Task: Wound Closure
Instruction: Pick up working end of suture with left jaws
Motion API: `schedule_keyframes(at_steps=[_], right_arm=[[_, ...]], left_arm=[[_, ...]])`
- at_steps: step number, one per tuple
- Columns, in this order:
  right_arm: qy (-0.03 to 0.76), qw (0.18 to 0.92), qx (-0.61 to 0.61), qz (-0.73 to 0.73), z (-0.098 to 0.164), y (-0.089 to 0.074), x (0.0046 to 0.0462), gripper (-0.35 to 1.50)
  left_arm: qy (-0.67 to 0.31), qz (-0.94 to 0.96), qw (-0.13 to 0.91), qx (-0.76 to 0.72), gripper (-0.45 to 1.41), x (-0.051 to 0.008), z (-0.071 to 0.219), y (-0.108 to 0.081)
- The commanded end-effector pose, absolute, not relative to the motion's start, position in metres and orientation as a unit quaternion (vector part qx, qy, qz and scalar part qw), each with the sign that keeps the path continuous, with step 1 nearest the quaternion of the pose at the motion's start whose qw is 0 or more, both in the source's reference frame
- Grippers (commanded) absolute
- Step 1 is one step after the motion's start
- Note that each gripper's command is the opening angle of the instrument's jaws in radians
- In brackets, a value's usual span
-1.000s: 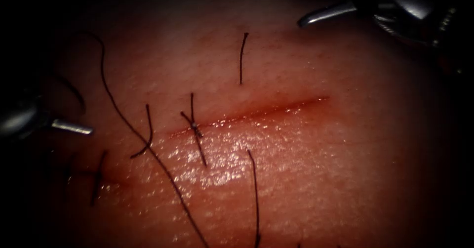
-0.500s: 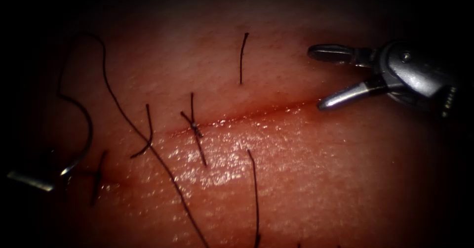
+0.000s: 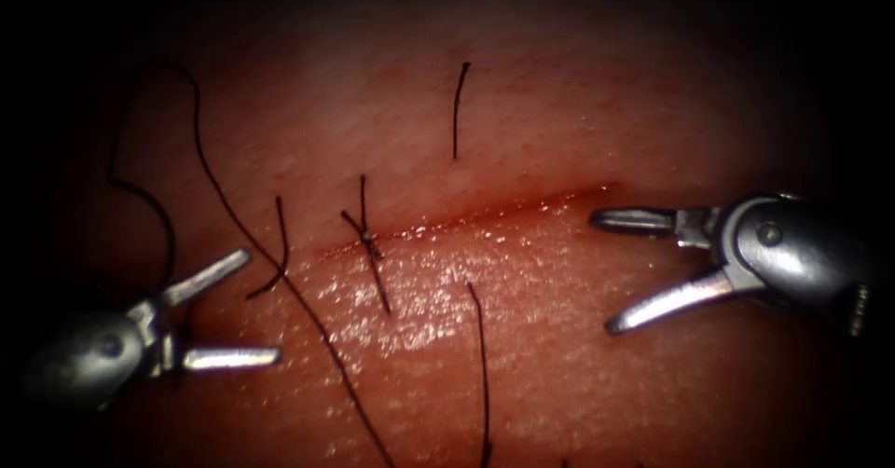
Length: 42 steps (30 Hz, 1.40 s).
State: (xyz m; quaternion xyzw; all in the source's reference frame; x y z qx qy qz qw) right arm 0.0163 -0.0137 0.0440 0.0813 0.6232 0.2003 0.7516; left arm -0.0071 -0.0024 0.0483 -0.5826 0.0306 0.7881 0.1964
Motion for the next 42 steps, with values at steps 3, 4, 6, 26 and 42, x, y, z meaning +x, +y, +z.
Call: schedule_keyframes(at_steps=[3, 4, 6, 26, 42], right_arm=[[0.624, 0.752, 0.079, 0.198, 0.0447, -0.0130, 0.0170, 1.26], [0.624, 0.752, 0.079, 0.198, 0.0447, -0.0130, 0.0170, 1.26], [0.624, 0.752, 0.079, 0.198, 0.0448, -0.0131, 0.0169, 1.26], [0.625, 0.751, 0.076, 0.198, 0.0451, -0.0132, 0.0168, 1.18], [0.625, 0.752, 0.068, 0.198, 0.0464, -0.0132, 0.0169, 1.15]], left_arm=[[0.055, 0.784, 0.161, -0.597, 0.24, -0.0111, 0.0489, -0.0027], [0.059, 0.783, 0.150, -0.601, 0.24, -0.0121, 0.0491, -0.0029], [0.047, 0.787, 0.128, -0.602, 0.29, -0.0137, 0.0498, -0.0037], [-0.038, 0.860, -0.036, -0.508, 0.35, -0.0159, 0.0564, -0.0072], [0.045, 0.833, -0.085, -0.544, 0.87, -0.0179, 0.0534, -0.0091]])
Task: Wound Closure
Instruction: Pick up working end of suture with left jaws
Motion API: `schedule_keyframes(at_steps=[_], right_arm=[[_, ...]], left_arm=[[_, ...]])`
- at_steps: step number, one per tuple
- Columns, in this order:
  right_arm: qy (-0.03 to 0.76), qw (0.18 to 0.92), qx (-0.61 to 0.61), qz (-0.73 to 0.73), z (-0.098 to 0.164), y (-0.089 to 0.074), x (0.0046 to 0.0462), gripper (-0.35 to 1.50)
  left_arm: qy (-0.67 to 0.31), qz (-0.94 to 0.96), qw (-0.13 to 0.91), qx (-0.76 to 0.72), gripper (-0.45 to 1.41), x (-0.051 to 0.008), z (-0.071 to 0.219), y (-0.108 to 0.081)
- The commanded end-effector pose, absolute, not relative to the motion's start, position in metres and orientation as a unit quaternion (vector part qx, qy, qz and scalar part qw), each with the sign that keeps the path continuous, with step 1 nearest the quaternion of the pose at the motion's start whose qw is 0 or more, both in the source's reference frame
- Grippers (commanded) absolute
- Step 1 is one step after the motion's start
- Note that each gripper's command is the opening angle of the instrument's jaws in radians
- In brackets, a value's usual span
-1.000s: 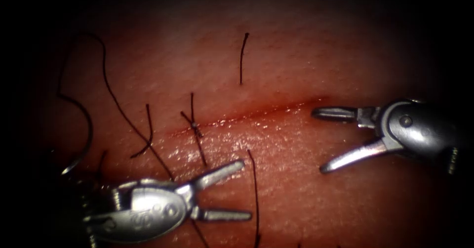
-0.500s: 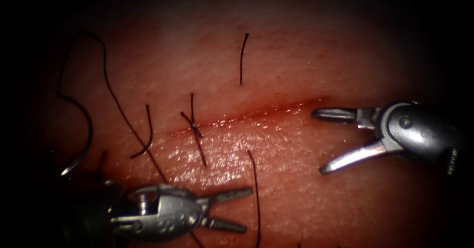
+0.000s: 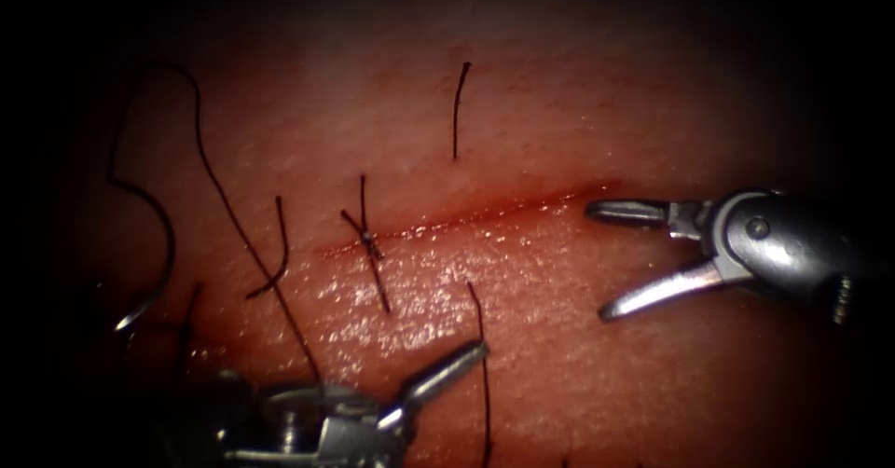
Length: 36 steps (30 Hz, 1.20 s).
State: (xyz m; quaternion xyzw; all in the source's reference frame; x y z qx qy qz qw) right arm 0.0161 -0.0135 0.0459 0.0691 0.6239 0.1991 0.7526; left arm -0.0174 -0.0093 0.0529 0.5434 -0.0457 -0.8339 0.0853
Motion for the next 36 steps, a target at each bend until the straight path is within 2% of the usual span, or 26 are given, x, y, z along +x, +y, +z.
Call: schedule_keyframes(at_steps=[1, 4, 7, 9, 12, 14, 19, 24, 30, 34, 36], right_arm=[[0.625, 0.752, 0.068, 0.198, 0.0465, -0.0133, 0.0169, 1.15], [0.625, 0.752, 0.067, 0.198, 0.0465, -0.0134, 0.0172, 1.15], [0.625, 0.752, 0.066, 0.198, 0.0466, -0.0135, 0.0174, 1.15], [0.625, 0.752, 0.065, 0.198, 0.0466, -0.0135, 0.0174, 1.15], [0.625, 0.753, 0.065, 0.198, 0.0466, -0.0136, 0.0175, 1.15], [0.625, 0.753, 0.064, 0.198, 0.0467, -0.0138, 0.0176, 1.13], [0.625, 0.754, 0.062, 0.194, 0.0468, -0.0147, 0.0178, 1.03], [0.618, 0.775, 0.003, 0.128, 0.0467, -0.0158, 0.0199, 1.16], [0.609, 0.788, -0.063, 0.068, 0.0464, -0.0164, 0.0231, 1.06], [0.607, 0.788, -0.088, 0.052, 0.0467, -0.0165, 0.0240, 1.08], [0.612, 0.782, -0.106, 0.055, 0.0468, -0.0165, 0.0245, 1.15]], left_arm=[[-0.048, -0.832, 0.088, 0.546, 0.81, -0.0179, 0.0533, -0.0092], [-0.050, -0.829, 0.095, 0.549, 0.50, -0.0180, 0.0532, -0.0094], [-0.049, -0.823, 0.101, 0.556, 0.29, -0.0184, 0.0530, -0.0096], [-0.053, -0.819, 0.108, 0.560, 0.25, -0.0187, 0.0528, -0.0097], [-0.054, -0.816, 0.113, 0.564, -0.08, -0.0190, 0.0525, -0.0098], [-0.055, -0.814, 0.117, 0.567, -0.45, -0.0190, 0.0524, -0.0096], [-0.054, -0.805, 0.129, 0.576, -0.45, -0.0181, 0.0525, -0.0082], [-0.054, -0.802, 0.122, 0.583, -0.45, -0.0171, 0.0520, -0.0059], [-0.054, -0.802, 0.121, 0.583, -0.45, -0.0169, 0.0515, -0.0044], [-0.050, -0.800, 0.119, 0.586, -0.45, -0.0168, 0.0512, -0.0035], [-0.049, -0.799, 0.118, 0.588, -0.45, -0.0168, 0.0512, -0.0030]])
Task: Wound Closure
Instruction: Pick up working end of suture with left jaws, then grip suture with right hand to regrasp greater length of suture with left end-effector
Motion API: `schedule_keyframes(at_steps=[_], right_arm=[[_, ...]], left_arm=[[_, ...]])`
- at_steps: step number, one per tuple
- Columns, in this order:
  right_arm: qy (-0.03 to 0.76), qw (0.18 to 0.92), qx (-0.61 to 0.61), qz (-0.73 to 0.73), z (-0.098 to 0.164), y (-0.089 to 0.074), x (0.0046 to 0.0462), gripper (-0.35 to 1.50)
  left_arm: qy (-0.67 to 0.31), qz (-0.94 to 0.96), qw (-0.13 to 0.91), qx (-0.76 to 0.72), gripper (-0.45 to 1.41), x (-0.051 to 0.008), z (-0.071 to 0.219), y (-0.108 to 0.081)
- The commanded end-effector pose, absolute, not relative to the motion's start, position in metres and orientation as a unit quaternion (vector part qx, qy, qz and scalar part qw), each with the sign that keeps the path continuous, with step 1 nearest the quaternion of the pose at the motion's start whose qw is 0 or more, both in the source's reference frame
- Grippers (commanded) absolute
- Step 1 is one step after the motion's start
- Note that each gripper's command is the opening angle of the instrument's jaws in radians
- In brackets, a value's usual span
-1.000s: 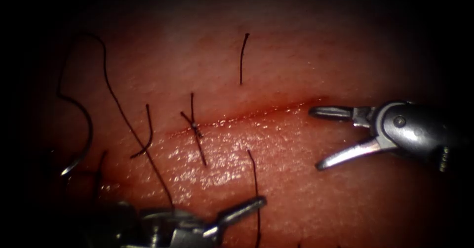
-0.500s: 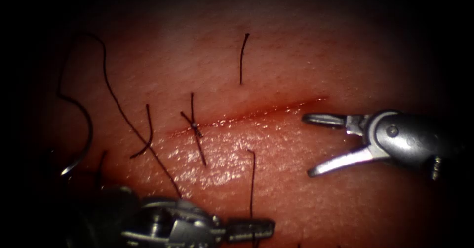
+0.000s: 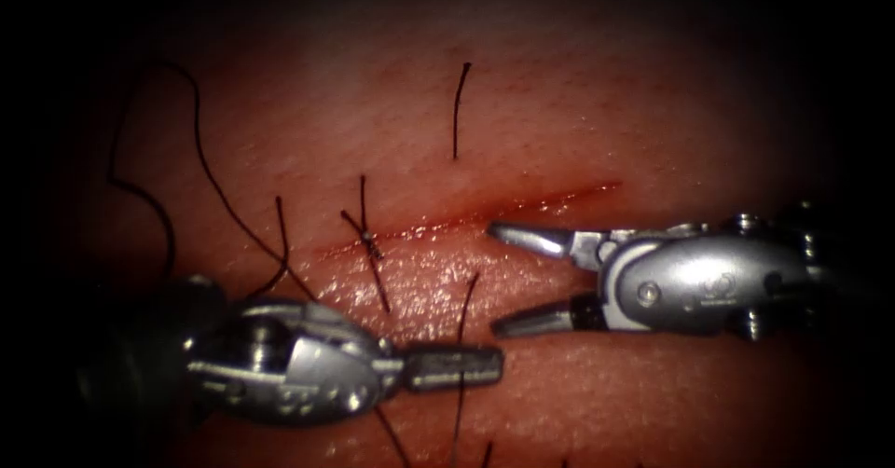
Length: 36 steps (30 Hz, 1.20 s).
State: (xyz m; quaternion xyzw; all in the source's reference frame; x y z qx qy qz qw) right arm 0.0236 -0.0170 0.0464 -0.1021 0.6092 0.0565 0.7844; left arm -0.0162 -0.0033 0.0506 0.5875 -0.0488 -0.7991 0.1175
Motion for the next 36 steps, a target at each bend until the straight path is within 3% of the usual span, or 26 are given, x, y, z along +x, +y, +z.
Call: schedule_keyframes(at_steps=[1, 8, 11, 12, 13, 14, 15, 16, 17, 18, 24, 25, 26, 27, 29, 32, 36], right_arm=[[0.613, 0.779, -0.120, 0.055, 0.0468, -0.0165, 0.0250, 1.20], [0.618, 0.773, -0.137, 0.048, 0.0472, -0.0175, 0.0263, 1.26], [0.620, 0.772, -0.135, 0.042, 0.0474, -0.0180, 0.0265, 1.16], [0.622, 0.771, -0.131, 0.037, 0.0473, -0.0183, 0.0266, 0.96], [0.622, 0.771, -0.131, 0.037, 0.0473, -0.0183, 0.0266, 0.91], [0.623, 0.771, -0.131, 0.037, 0.0472, -0.0184, 0.0266, 0.74], [0.624, 0.770, -0.130, 0.036, 0.0471, -0.0185, 0.0266, 0.51], [0.624, 0.770, -0.129, 0.035, 0.0470, -0.0185, 0.0267, 0.04], [0.624, 0.770, -0.129, 0.035, 0.0470, -0.0186, 0.0267, -0.21], [0.624, 0.770, -0.129, 0.035, 0.0470, -0.0186, 0.0268, -0.35], [0.615, 0.776, -0.135, 0.041, 0.0473, -0.0183, 0.0273, -0.35], [0.607, 0.782, -0.134, 0.042, 0.0474, -0.0182, 0.0272, -0.35], [0.602, 0.786, -0.131, 0.041, 0.0475, -0.0181, 0.0271, -0.35], [0.594, 0.793, -0.131, 0.043, 0.0478, -0.0177, 0.0267, -0.35], [0.591, 0.795, -0.130, 0.048, 0.0484, -0.0171, 0.0262, -0.35], [0.592, 0.793, -0.118, 0.082, 0.0498, -0.0157, 0.0251, -0.35], [0.593, 0.791, -0.110, 0.107, 0.0511, -0.0144, 0.0241, -0.35]], left_arm=[[-0.050, -0.798, 0.116, 0.589, -0.45, -0.0169, 0.0514, -0.0028], [-0.047, -0.798, 0.117, 0.590, -0.45, -0.0170, 0.0517, -0.0021], [-0.047, -0.798, 0.116, 0.590, -0.45, -0.0169, 0.0517, -0.0020], [-0.046, -0.798, 0.117, 0.589, -0.45, -0.0170, 0.0517, -0.0019], [-0.046, -0.798, 0.117, 0.589, -0.45, -0.0170, 0.0517, -0.0019], [-0.045, -0.798, 0.118, 0.589, -0.45, -0.0170, 0.0518, -0.0019], [-0.045, -0.798, 0.118, 0.589, -0.45, -0.0171, 0.0518, -0.0019], [-0.044, -0.799, 0.118, 0.588, -0.45, -0.0171, 0.0518, -0.0019], [-0.044, -0.799, 0.118, 0.588, -0.45, -0.0171, 0.0518, -0.0019], [-0.044, -0.799, 0.119, 0.588, -0.45, -0.0172, 0.0518, -0.0020], [-0.044, -0.800, 0.119, 0.587, -0.45, -0.0173, 0.0519, -0.0020], [-0.043, -0.800, 0.119, 0.587, 0.29, -0.0173, 0.0518, -0.0020], [-0.043, -0.800, 0.119, 0.587, 0.52, -0.0172, 0.0518, -0.0020], [-0.045, -0.800, 0.118, 0.587, 0.91, -0.0173, 0.0516, -0.0020], [-0.061, -0.790, 0.118, 0.599, 1.11, -0.0173, 0.0513, -0.0022], [-0.070, -0.780, 0.129, 0.608, 1.21, -0.0175, 0.0509, -0.0025], [-0.073, -0.779, 0.133, 0.609, 1.18, -0.0178, 0.0512, -0.0026]])
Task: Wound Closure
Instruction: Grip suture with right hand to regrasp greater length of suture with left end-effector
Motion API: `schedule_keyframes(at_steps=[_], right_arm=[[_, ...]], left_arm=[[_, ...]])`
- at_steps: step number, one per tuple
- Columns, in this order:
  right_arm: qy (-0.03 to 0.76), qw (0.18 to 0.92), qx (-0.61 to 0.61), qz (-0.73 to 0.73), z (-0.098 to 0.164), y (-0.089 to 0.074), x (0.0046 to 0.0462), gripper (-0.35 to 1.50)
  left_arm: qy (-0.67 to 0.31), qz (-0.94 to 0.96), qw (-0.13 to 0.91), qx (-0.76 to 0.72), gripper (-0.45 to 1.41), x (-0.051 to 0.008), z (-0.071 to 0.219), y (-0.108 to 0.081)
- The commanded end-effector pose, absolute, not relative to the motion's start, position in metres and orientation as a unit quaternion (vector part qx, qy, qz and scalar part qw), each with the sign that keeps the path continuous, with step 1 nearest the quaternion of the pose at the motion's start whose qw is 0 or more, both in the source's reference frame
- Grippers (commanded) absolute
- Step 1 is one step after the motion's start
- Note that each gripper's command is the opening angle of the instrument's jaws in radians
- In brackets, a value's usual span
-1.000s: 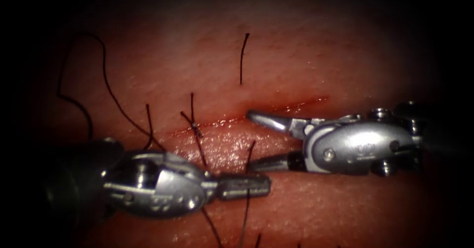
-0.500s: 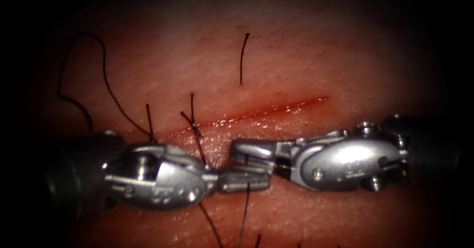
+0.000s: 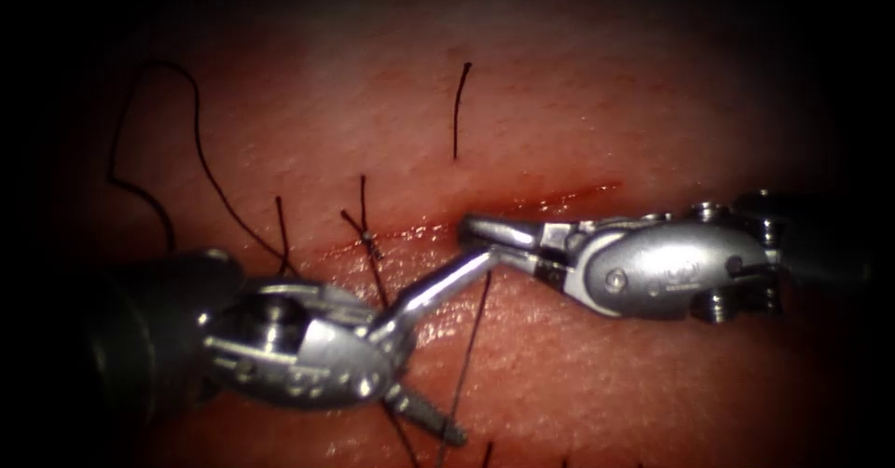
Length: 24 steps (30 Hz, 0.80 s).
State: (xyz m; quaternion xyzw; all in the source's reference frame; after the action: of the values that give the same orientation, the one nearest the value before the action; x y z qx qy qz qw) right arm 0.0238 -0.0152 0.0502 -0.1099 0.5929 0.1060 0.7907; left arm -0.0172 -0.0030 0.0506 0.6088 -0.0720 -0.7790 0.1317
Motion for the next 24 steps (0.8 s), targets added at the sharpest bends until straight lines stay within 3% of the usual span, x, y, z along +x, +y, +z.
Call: schedule_keyframes(at_steps=[1, 5, 14, 24], right_arm=[[0.593, 0.791, -0.107, 0.112, 0.0513, -0.0142, 0.0239, -0.35], [0.592, 0.789, -0.098, 0.129, 0.0521, -0.0133, 0.0232, -0.35], [0.588, 0.789, -0.082, 0.162, 0.0540, -0.0113, 0.0220, -0.35], [0.579, 0.787, -0.069, 0.201, 0.0571, -0.0085, 0.0208, -0.35]], left_arm=[[-0.074, -0.779, 0.134, 0.609, 1.14, -0.0179, 0.0515, -0.0028], [-0.077, -0.780, 0.137, 0.606, 0.81, -0.0186, 0.0523, -0.0035], [-0.072, -0.775, 0.161, 0.607, 0.74, -0.0196, 0.0537, -0.0055], [-0.066, -0.769, 0.171, 0.612, 0.32, -0.0176, 0.0532, -0.0065]])
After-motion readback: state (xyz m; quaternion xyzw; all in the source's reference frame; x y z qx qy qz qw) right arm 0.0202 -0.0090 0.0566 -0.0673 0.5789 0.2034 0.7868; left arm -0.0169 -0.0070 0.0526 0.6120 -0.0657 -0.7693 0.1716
